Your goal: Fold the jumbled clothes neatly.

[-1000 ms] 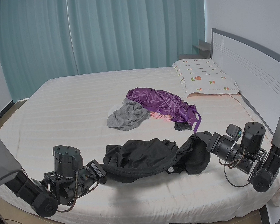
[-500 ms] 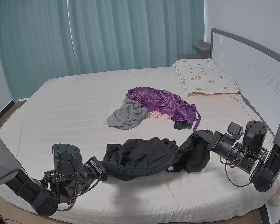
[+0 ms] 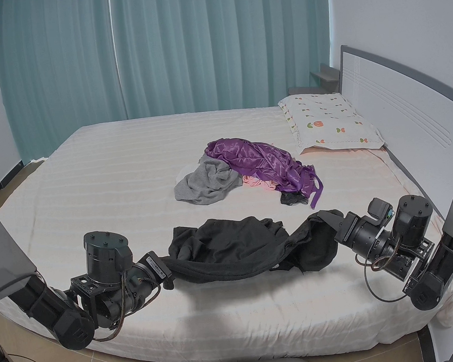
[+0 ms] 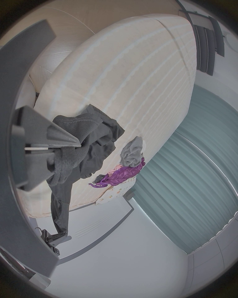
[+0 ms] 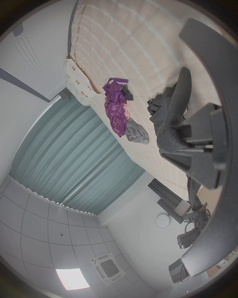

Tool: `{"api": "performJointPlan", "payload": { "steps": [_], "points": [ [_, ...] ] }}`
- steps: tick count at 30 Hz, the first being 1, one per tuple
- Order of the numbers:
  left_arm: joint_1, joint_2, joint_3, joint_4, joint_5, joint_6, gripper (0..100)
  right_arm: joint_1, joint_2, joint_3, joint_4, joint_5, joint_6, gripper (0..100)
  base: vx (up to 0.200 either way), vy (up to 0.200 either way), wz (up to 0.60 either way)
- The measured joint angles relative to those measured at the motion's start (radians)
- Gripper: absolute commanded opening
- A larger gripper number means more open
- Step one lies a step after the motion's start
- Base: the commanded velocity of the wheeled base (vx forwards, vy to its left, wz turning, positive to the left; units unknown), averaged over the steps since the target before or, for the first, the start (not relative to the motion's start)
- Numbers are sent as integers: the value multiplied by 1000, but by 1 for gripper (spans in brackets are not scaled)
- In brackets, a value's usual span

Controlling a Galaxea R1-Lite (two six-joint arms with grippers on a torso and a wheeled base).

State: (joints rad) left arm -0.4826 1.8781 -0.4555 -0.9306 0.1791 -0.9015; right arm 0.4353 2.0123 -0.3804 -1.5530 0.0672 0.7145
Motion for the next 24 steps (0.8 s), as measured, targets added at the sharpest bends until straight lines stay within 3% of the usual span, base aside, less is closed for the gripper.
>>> {"api": "performJointPlan", "payload": {
  "steps": [5, 24],
  "points": [
    [4, 0, -5, 0, 1, -4, 0, -2, 1, -1, 0, 0, 0, 0, 0, 0, 0],
    [5, -8, -9, 0, 6, -24, 0, -15, 2, -12, 0, 0, 2, 0, 0, 200, 0]
  ]
}}
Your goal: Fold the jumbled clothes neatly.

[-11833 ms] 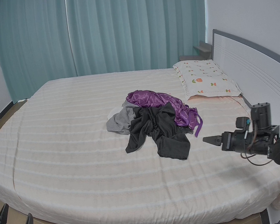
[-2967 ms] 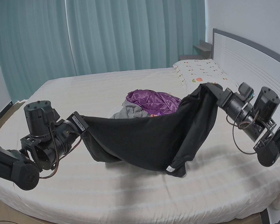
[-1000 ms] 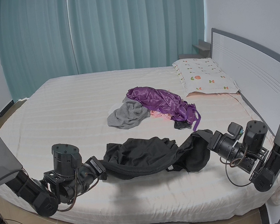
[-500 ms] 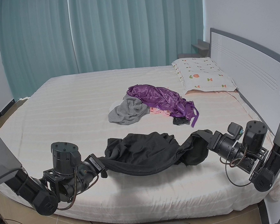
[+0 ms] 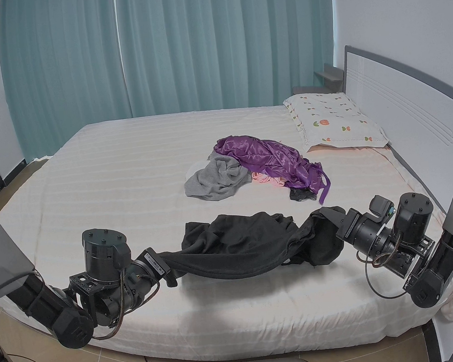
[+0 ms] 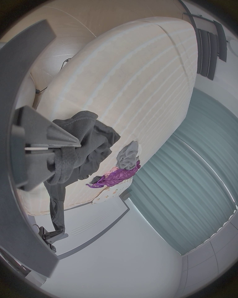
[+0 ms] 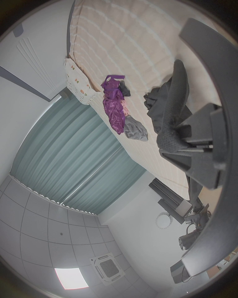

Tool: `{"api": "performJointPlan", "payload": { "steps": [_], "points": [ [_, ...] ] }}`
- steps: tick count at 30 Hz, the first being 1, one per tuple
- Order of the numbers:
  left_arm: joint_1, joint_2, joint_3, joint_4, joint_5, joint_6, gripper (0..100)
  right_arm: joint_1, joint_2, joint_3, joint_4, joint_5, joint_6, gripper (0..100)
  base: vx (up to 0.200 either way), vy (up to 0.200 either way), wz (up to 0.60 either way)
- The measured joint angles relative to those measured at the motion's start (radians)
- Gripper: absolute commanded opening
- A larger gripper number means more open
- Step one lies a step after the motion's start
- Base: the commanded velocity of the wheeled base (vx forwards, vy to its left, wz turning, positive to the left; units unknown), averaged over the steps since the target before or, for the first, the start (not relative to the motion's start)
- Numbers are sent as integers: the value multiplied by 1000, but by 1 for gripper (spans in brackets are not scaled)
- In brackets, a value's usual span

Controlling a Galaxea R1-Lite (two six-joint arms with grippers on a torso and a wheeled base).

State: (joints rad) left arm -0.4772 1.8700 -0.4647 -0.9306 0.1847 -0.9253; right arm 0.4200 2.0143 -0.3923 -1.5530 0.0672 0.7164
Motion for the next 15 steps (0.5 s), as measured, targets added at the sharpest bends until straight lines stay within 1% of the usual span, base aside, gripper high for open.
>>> {"api": "performJointPlan", "payload": {
  "steps": [6, 15],
  "points": [
    [0, 0, -1, 0, 0, 1, 0, -18, 4, -3, 0, 1, 1, 0, 0, 200, 0],
    [3, 0, -1, 0, 1, 2, 0, -34, 10, -17, 0, 0, 33, 0, 0, 200, 0]
  ]
}}
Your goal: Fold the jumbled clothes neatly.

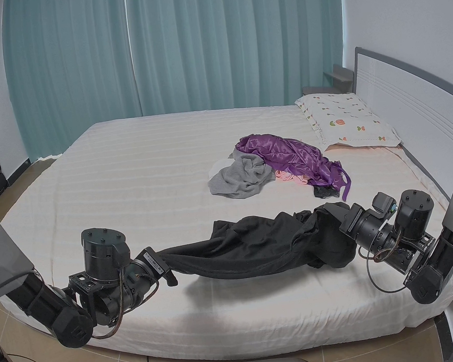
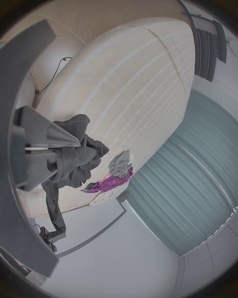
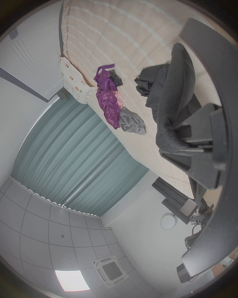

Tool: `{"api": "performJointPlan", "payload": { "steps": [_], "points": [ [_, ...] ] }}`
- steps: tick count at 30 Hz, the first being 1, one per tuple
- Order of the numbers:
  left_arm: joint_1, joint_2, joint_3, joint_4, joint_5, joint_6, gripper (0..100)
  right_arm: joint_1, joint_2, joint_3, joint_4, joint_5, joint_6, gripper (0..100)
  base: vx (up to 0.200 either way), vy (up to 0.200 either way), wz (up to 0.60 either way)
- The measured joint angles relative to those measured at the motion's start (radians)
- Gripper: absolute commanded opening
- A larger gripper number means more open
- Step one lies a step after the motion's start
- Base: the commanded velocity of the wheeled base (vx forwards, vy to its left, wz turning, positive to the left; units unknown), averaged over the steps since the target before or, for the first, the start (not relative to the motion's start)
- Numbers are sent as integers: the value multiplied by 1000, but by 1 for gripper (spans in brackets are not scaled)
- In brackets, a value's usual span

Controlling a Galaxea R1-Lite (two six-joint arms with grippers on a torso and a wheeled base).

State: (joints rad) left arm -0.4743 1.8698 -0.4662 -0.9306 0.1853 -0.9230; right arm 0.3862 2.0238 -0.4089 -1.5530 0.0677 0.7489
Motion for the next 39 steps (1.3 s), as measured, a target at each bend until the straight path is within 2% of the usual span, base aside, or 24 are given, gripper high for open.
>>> {"api": "performJointPlan", "payload": {
  "steps": [39],
  "points": [
    [3, -24, 1, 1, 0, 0, 0, -19, 5, -16, 0, 0, 4, 0, 0, 200, 0]
  ]
}}
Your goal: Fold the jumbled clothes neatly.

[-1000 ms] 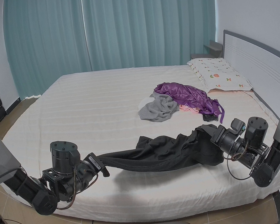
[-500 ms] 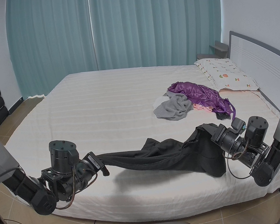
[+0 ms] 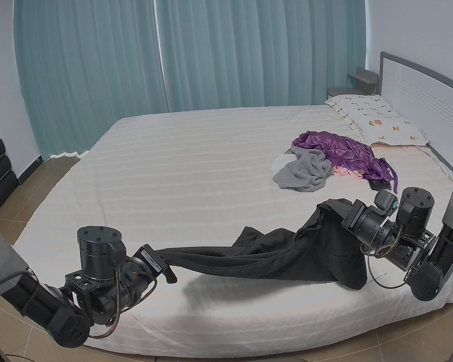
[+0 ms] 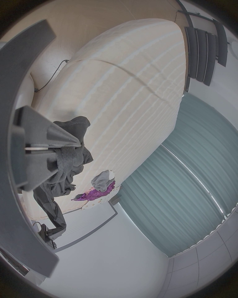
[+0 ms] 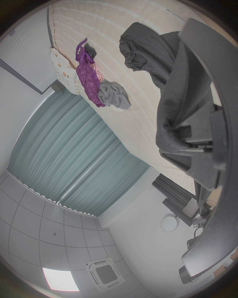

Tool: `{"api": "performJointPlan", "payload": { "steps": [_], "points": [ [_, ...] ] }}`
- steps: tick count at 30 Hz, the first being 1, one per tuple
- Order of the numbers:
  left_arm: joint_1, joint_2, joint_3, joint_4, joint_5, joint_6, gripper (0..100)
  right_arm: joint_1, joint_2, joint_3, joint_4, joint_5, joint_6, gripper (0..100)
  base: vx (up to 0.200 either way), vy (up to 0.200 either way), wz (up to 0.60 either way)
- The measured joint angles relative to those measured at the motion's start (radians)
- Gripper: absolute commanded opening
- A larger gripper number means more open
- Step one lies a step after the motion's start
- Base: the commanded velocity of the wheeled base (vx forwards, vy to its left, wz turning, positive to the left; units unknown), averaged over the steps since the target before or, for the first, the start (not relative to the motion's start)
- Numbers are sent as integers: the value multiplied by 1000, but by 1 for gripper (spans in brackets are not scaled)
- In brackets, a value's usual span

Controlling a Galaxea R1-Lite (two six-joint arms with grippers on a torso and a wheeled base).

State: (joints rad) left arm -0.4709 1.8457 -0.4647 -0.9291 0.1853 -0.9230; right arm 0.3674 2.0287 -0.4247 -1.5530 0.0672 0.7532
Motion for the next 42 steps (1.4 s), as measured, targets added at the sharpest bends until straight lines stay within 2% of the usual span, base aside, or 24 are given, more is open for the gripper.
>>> {"api": "performJointPlan", "payload": {
  "steps": [14, 29, 38, 42],
  "points": [
    [0, -2, 2, 0, 0, 0, 0, 0, 0, 0, 0, 0, 0, 0, 0, 200, 0],
    [0, -86, 55, 5, 9, 1, 0, 11, -61, 67, 0, -1, 0, 0, 0, 0, 0],
    [-3, -130, 106, 4, 12, 1, 0, 11, -123, 165, 0, -1, 0, 0, -200, 0, 0],
    [-6, -152, 116, 9, 19, 3, 0, 10, -154, 184, 1, -2, 0, 0, 0, 0, 0]
  ]
}}
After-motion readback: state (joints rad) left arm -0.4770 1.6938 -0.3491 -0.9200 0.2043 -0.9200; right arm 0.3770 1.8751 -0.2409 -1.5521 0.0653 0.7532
